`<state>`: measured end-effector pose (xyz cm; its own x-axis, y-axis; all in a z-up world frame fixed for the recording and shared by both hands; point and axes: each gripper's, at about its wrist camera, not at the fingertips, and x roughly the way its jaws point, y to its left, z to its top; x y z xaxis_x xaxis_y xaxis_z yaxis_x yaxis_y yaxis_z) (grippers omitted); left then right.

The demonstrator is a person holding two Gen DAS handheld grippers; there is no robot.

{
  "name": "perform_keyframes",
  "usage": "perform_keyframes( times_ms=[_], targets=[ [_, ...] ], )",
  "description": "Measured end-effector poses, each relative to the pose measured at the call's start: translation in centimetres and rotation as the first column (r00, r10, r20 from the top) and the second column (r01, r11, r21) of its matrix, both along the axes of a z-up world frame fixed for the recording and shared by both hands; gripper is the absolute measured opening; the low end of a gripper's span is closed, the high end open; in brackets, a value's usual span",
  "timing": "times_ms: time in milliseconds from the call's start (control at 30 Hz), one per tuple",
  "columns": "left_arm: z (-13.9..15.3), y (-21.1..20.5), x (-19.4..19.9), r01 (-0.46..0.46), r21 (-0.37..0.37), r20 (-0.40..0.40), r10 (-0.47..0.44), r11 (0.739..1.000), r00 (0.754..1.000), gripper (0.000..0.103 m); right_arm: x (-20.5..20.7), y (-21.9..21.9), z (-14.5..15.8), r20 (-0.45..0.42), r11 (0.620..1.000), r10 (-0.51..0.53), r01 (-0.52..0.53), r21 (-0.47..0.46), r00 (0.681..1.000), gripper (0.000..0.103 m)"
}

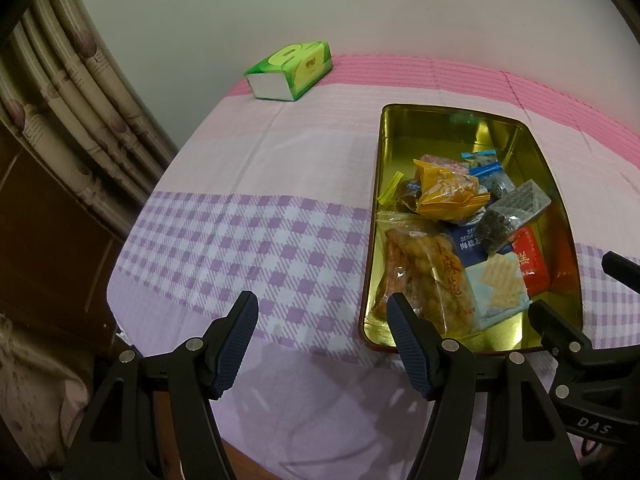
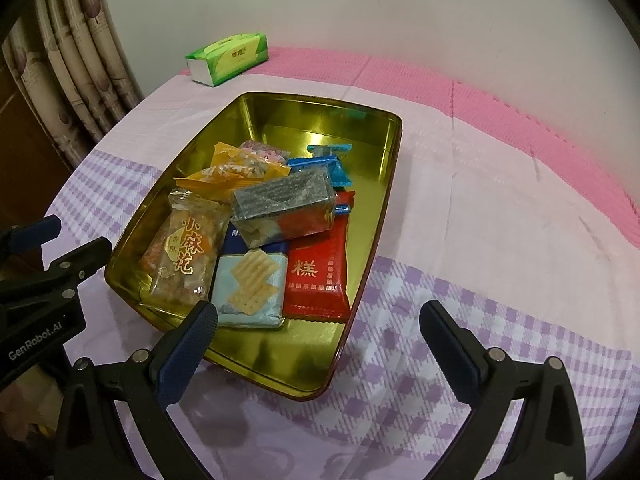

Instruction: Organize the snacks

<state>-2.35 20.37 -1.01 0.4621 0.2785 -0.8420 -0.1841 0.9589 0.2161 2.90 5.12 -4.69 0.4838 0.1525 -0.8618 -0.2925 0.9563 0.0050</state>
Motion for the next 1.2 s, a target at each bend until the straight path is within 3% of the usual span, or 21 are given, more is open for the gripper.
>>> perform_keyframes(
  times_ms=[1200],
  targets=[
    [-0.30,0.02,0.20,-0.006,0.001,0.001,0.006,1.000,1.000,0.067,-0.30,0.27,0.52,0.014,1.000,0.006,-0.006,0.010,1.000,0.100]
  ],
)
